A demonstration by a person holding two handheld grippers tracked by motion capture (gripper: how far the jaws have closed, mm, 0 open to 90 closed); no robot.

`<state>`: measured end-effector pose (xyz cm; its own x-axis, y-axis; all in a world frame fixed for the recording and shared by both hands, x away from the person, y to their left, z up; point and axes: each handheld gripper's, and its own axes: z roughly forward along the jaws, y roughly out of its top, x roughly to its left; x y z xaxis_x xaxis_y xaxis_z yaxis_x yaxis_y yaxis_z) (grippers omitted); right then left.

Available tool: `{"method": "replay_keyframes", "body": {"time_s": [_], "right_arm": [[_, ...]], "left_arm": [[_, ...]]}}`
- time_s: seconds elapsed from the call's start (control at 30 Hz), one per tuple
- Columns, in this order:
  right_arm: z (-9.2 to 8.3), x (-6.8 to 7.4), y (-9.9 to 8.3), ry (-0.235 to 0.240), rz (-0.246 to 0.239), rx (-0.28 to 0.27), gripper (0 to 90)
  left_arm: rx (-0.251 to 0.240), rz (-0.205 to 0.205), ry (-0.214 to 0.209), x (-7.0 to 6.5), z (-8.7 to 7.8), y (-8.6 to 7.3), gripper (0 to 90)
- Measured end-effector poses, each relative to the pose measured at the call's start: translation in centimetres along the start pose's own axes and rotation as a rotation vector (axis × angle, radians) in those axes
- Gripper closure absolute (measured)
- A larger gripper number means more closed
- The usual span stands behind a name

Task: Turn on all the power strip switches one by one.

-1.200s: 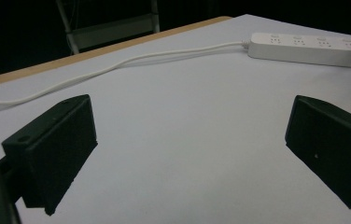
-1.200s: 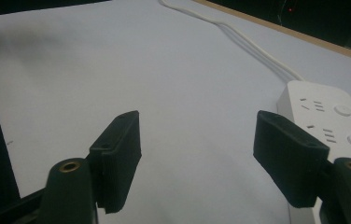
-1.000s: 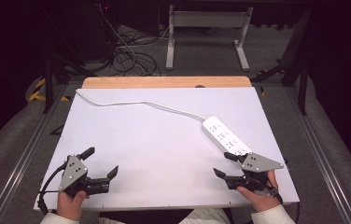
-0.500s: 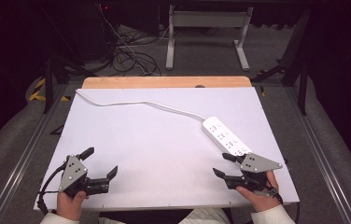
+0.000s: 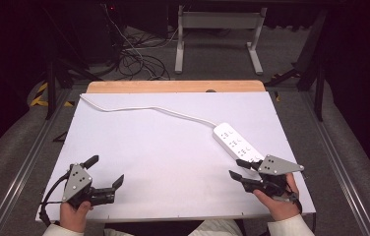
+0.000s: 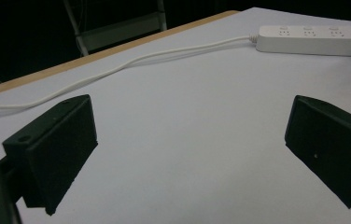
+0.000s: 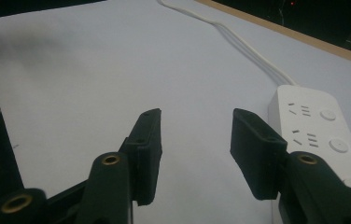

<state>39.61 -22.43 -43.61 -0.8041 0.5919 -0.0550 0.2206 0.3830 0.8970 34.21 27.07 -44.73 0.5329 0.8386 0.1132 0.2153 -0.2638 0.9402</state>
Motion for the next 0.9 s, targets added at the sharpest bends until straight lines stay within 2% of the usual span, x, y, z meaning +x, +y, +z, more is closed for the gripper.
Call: {"method": "replay_keyframes", "body": {"time_s": [0.13, 0.2, 0.27, 0.3, 0.37, 0.43, 0.6, 0.9], "right_arm": [[-0.1, -0.1, 0.0, 0.011, 0.001, 0.001, 55.9], [-0.1, -0.2, 0.2, 0.021, 0.001, 0.005, 59.9], [-0.3, -0.4, 0.3, 0.037, 0.031, 0.016, 66.6], [-0.4, -0.5, 0.4, 0.030, 0.049, 0.018, 72.4], [-0.6, -0.9, 0.8, 0.033, 0.060, 0.038, 81.6], [-0.8, -1.4, 1.5, 0.010, 0.058, 0.068, 90.0], [-0.6, -1.9, 2.4, 0.002, 0.048, 0.103, 90.0], [-0.2, -3.1, 3.9, -0.027, 0.091, 0.172, 90.0]], "left_arm": [[-0.001, -0.004, -0.001, -0.1, 0.0, 0.0, 2.5], [-0.001, -0.002, -0.001, -0.1, 0.0, 0.0, 2.5], [0.001, 0.003, -0.003, 0.0, 0.0, 0.0, 2.6], [0.002, 0.003, -0.003, -0.1, 0.0, 0.0, 2.5], [0.005, 0.002, -0.003, -0.1, 0.0, 0.0, 2.5], [0.005, 0.002, -0.002, -0.1, 0.0, 0.0, 2.5], [0.007, 0.002, -0.001, -0.1, 0.1, 0.0, 2.5], [0.013, 0.000, 0.001, -0.1, 0.1, 0.0, 2.5]]}}
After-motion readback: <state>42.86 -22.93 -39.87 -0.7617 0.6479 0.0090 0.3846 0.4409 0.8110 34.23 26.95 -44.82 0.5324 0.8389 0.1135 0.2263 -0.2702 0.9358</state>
